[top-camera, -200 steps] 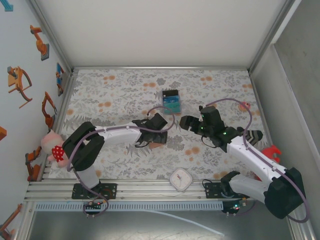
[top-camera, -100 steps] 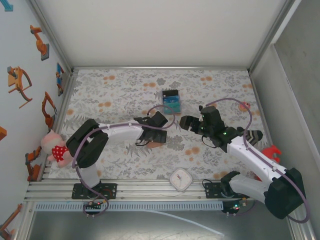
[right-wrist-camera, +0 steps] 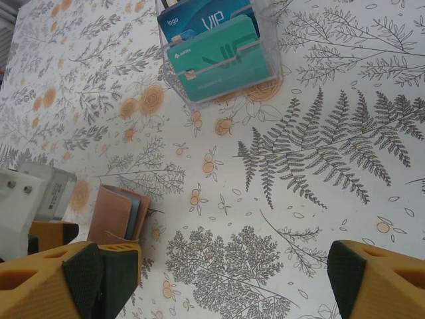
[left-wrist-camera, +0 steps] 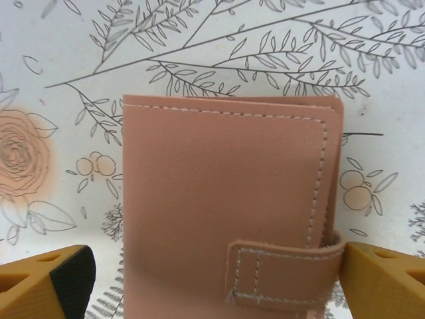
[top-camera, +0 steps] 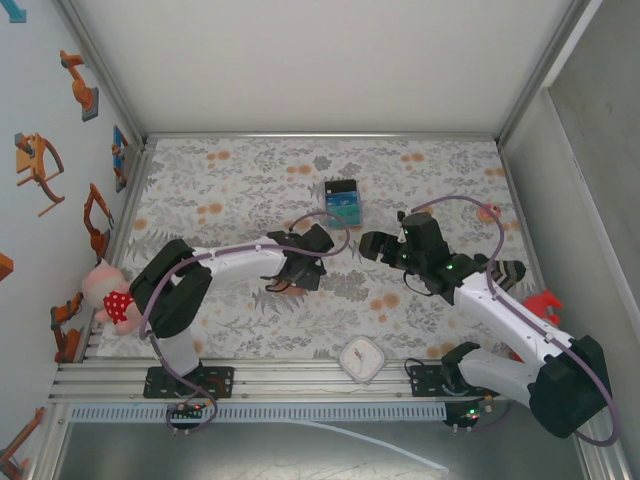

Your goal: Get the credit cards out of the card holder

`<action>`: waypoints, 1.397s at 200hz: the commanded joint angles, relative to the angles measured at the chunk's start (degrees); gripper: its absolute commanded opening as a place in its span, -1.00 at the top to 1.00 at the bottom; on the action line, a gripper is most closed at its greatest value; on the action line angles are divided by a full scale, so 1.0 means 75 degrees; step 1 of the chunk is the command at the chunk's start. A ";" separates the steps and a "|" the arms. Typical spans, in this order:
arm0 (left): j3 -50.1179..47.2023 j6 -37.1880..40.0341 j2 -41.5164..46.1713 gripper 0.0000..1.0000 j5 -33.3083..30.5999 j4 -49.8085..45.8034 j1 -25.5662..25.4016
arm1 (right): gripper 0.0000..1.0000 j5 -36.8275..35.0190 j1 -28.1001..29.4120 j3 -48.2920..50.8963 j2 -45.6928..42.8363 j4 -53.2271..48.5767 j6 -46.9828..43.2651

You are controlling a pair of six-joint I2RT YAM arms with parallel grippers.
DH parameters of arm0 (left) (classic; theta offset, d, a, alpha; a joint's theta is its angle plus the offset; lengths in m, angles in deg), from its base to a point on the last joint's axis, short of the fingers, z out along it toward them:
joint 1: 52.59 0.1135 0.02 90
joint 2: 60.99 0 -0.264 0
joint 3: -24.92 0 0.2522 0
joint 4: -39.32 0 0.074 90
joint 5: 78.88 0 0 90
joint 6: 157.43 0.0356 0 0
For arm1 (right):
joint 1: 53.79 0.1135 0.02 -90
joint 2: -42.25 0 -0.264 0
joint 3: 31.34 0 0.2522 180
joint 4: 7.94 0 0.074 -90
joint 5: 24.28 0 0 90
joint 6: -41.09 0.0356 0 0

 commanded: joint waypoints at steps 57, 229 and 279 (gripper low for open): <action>0.1049 0.0040 -0.0837 -0.74 -0.1110 -0.1170 -0.0629 | -0.76 -0.0138 -0.0150 0.0023 -0.0321 -0.0046 -0.0172; 0.0442 0.0242 0.0188 0.37 -0.1707 -0.0835 -0.0618 | -0.76 -0.0110 -0.0234 0.0033 -0.0335 0.0023 -0.0168; -0.1314 0.1633 0.3029 0.80 -0.0160 0.1655 -0.0444 | -0.77 0.0742 -0.0293 0.0125 -0.0545 0.0597 -0.0740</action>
